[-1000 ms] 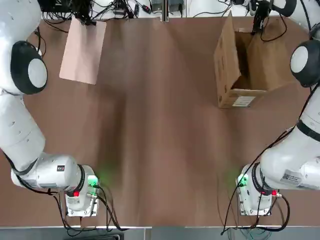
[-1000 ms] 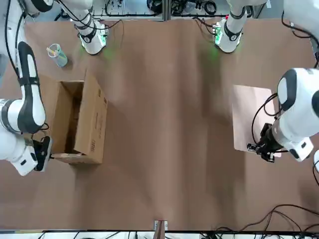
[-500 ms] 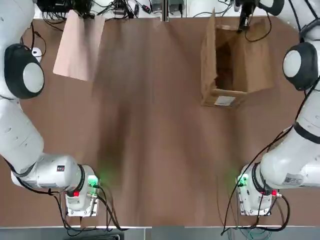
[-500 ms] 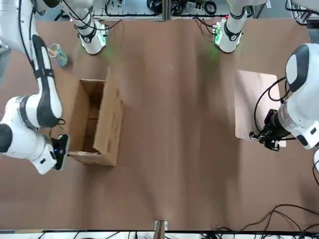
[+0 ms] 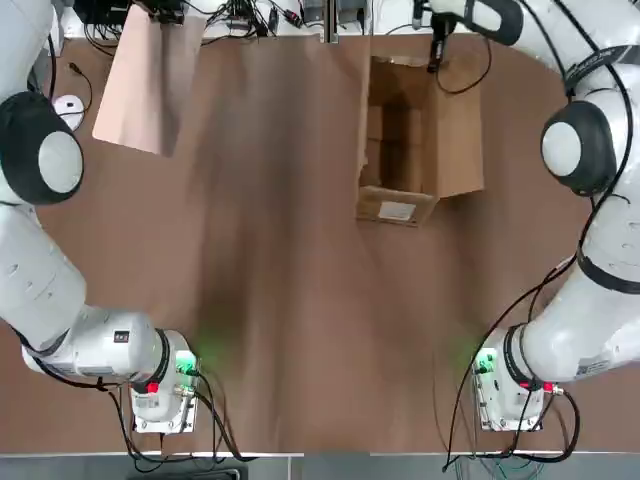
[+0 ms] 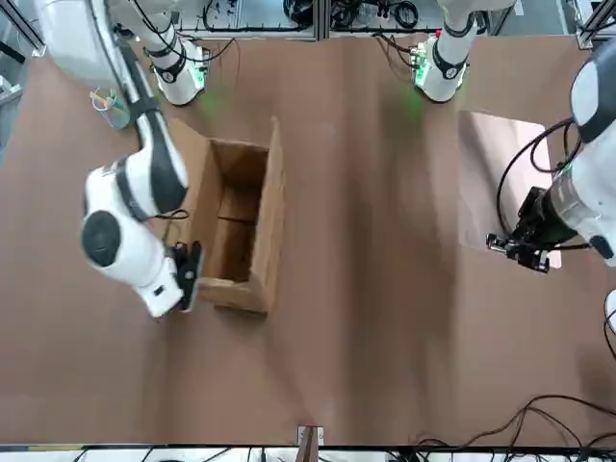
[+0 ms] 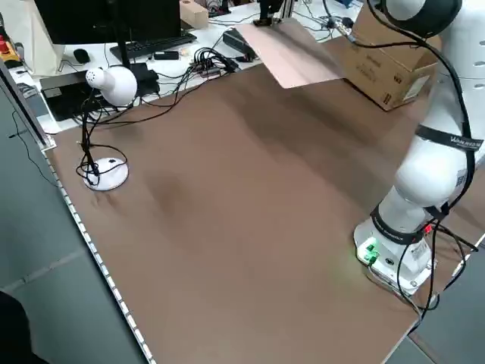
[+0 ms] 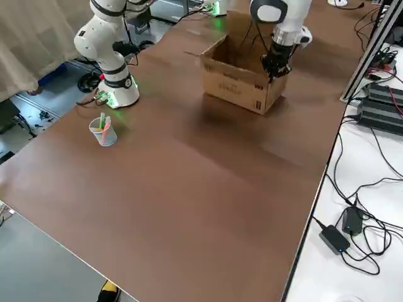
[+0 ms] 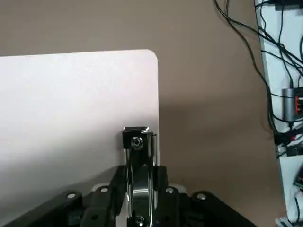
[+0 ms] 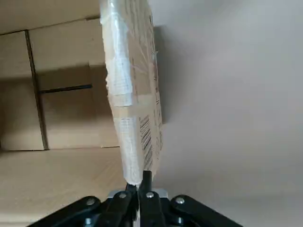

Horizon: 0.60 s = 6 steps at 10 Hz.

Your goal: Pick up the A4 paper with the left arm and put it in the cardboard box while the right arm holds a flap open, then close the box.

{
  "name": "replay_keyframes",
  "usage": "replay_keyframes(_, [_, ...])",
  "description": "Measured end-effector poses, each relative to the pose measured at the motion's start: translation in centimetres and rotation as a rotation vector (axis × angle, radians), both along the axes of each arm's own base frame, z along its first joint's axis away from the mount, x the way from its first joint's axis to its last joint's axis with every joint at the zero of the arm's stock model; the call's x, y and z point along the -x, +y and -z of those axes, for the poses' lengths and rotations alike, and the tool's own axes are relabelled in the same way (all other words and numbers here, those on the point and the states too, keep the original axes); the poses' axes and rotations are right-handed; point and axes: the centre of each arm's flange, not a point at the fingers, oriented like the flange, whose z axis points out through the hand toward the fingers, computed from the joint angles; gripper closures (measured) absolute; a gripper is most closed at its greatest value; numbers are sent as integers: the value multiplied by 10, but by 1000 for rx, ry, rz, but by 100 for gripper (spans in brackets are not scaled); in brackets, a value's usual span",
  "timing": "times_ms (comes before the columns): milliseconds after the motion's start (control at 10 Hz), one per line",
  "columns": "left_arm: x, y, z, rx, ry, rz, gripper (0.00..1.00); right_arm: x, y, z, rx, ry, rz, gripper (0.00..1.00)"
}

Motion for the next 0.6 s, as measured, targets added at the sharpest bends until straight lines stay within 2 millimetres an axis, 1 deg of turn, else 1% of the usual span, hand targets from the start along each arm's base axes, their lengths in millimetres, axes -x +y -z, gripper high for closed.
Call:
replay_keyframes(100, [7,-5,-8,17,11,7,70,10,27,0,-3,1,-1,96])
replay_keyframes(200, [13,-16,-12,36,29,22,70,19,50,0,-13,6,-1,96])
replay_keyframes(300, [18,-27,-15,51,52,32,70,25,67,-2,-22,4,-2,96])
replay_keyframes(500, [26,-49,-26,69,65,8,70,32,92,-15,-38,-25,5,96])
replay_keyframes(600, [30,-65,-32,71,58,-20,70,33,102,-18,-52,-46,24,96])
